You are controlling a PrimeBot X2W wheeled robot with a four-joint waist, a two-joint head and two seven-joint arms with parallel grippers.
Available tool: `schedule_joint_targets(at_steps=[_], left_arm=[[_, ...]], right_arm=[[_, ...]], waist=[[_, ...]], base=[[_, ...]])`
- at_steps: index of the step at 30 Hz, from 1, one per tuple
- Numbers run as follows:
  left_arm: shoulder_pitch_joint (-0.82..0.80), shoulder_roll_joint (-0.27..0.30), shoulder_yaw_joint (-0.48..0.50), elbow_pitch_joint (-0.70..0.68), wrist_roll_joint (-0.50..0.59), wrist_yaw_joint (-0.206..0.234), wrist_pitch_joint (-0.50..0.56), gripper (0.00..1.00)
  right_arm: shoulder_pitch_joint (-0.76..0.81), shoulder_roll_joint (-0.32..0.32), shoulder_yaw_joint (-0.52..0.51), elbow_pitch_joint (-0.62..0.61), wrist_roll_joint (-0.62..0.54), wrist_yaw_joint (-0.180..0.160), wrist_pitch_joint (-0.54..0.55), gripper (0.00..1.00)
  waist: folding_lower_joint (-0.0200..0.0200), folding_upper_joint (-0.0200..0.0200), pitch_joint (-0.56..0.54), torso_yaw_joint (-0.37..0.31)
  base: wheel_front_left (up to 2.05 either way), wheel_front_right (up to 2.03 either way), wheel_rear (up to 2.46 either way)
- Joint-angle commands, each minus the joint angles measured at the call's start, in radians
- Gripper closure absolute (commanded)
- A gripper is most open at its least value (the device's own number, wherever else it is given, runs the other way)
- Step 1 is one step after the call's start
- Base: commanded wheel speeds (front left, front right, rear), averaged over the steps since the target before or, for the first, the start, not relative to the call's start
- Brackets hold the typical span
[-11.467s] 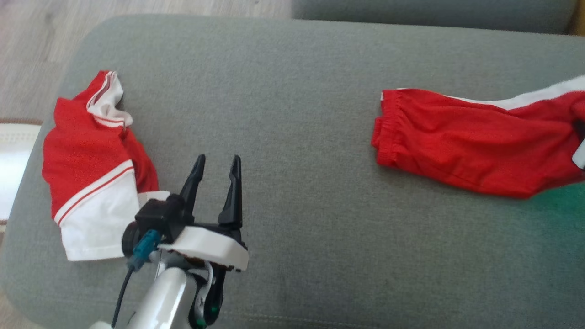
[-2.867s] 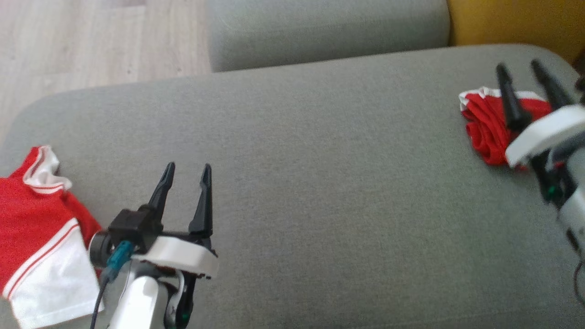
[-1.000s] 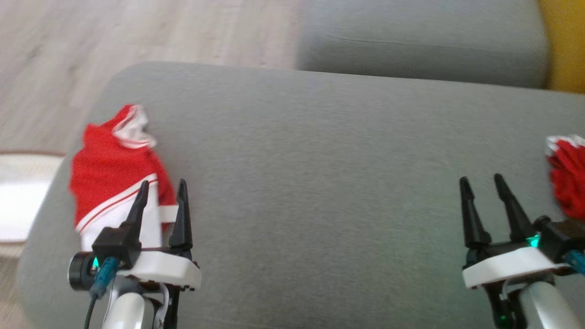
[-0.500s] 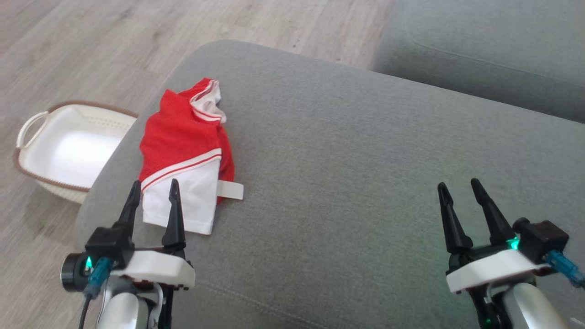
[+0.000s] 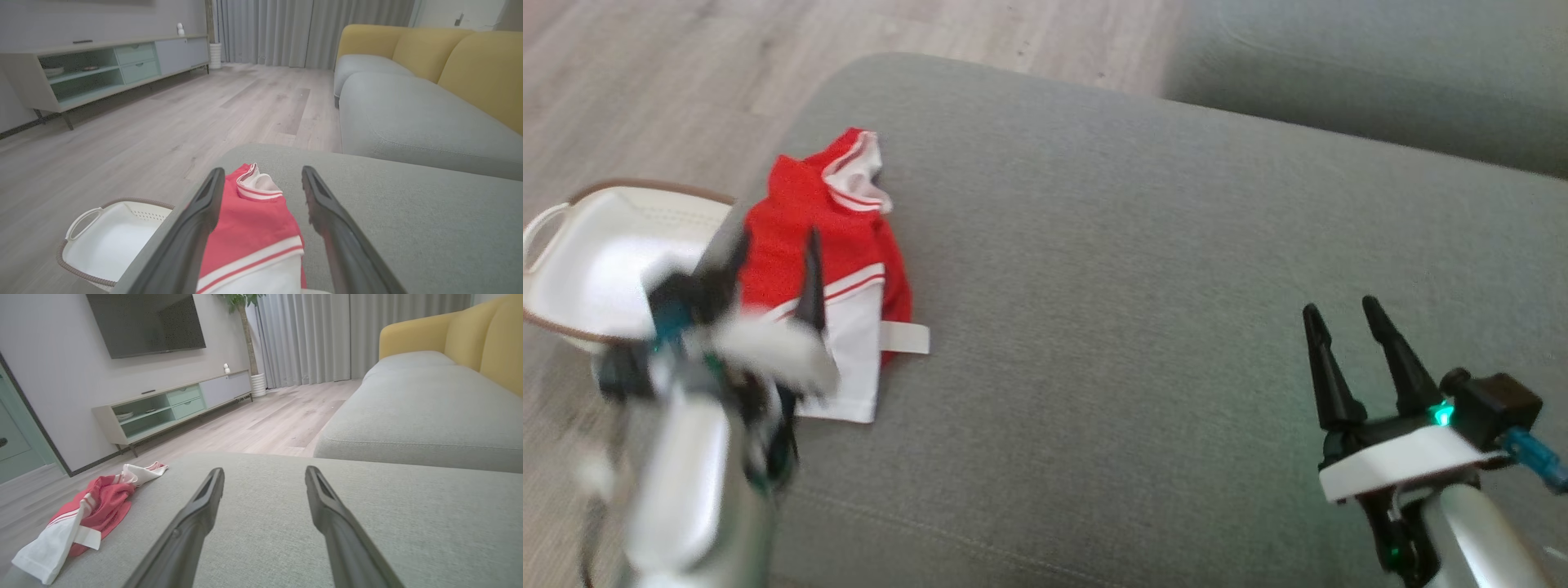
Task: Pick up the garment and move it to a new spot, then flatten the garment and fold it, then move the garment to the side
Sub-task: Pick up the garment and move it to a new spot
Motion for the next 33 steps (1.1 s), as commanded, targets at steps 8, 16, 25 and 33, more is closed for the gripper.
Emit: schedule_joint_targets(at_steps=[8, 16, 25, 33], left_arm=[[-0.331, 0.089, 0.094, 0.16, -0.115, -0.045, 0.381, 0.0], [-0.443, 0.162, 0.116, 0.419, -0.141, -0.043, 0.538, 0.0], [-0.497, 0.206, 0.114, 0.594, -0.14, -0.021, 0.581, 0.87], [-0.527, 0.221, 0.086, 0.639, -0.136, -0.058, 0.546, 1.0]], right_arm=[[-0.076, -0.039, 0.024, -0.037, 0.015, 0.008, -0.011, 0.0], [-0.11, -0.053, 0.038, -0.026, 0.035, 0.008, -0.011, 0.0], [-0.126, -0.058, 0.048, -0.015, 0.048, 0.008, -0.011, 0.0], [-0.114, -0.04, 0.054, 0.003, 0.05, 0.008, -0.011, 0.0]], waist=[[0.0, 0.0, 0.08, -0.116], [0.0, 0.0, 0.125, -0.215], [0.0, 0.0, 0.129, -0.248], [0.0, 0.0, 0.077, -0.24]], base=[[0.0, 0.0, 0.0], [0.0, 0.0, 0.0], [0.0, 0.0, 0.0], [0.0, 0.0, 0.0]])
